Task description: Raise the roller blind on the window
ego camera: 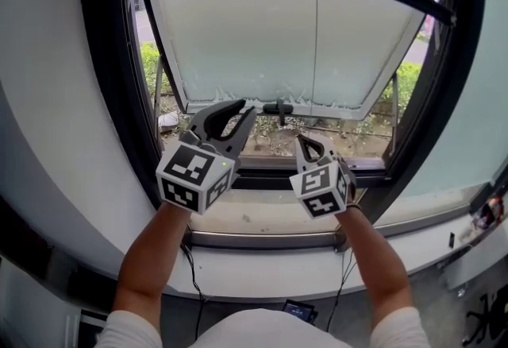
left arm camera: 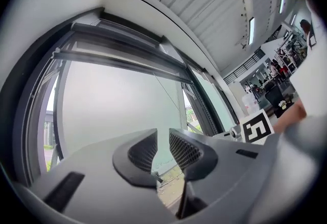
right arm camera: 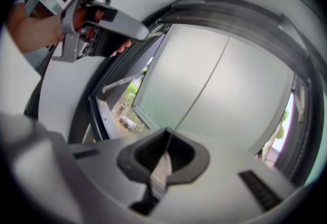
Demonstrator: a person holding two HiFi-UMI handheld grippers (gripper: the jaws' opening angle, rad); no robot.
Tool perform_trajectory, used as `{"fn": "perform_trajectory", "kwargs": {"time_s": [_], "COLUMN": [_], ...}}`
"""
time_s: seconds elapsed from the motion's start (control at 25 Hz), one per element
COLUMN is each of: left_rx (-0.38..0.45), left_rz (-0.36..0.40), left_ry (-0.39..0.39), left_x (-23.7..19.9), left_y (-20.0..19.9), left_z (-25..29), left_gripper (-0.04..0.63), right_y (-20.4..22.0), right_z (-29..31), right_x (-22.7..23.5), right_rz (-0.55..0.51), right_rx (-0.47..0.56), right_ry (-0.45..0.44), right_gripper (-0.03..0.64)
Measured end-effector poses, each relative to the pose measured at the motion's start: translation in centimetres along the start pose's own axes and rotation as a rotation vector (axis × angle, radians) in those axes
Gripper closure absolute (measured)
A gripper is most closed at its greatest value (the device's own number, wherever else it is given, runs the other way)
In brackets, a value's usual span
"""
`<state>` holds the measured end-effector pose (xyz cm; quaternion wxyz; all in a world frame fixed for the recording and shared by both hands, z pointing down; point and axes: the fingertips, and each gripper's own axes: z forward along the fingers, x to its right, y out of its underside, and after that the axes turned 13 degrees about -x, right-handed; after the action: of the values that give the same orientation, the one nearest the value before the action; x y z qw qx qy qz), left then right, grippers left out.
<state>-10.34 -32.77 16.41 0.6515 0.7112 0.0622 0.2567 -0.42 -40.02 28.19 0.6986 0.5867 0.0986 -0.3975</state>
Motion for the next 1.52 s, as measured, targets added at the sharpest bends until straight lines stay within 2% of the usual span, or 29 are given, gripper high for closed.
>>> {"fn": "perform_trajectory", "kwargs": {"time_s": [0.24,0.64,0.92,1.36,1.52], "left_rx": [-0.014,-0.049,-0.077,-0.062,-0.077], "left_rz": [-0.086,-0.176,-0.198,-0.316,-0.334], "left_ry": [0.026,0.068,0.091,0.092,0.103], "left_x": [1.1,3.2,3.9,4.6,5.2], "left_y": [3.2,7.6,9.5,11.4,12.2], "left_z": [-1.4,-3.1,-4.4,-6.4,-6.6], "left_gripper": [0.505,0.505,0.505,0.505,0.505], "right_y": [-1.3,-3.7,-4.8,-8.0,-8.9], "right_z": [-0.9,-1.9,-2.3,-4.4,-4.8], "right_x": [1.1,1.4,2.7,4.9,5.7], "right_rz": [0.023,0.036,0.066,0.110,0.116], "right_rx": [0.033,0.097,0.123,0.229,0.248], "right_ry": [0.019,0.047,0.081,0.135,0.142], "right_gripper": [0.595,0.595,0.595,0.595,0.595]}}
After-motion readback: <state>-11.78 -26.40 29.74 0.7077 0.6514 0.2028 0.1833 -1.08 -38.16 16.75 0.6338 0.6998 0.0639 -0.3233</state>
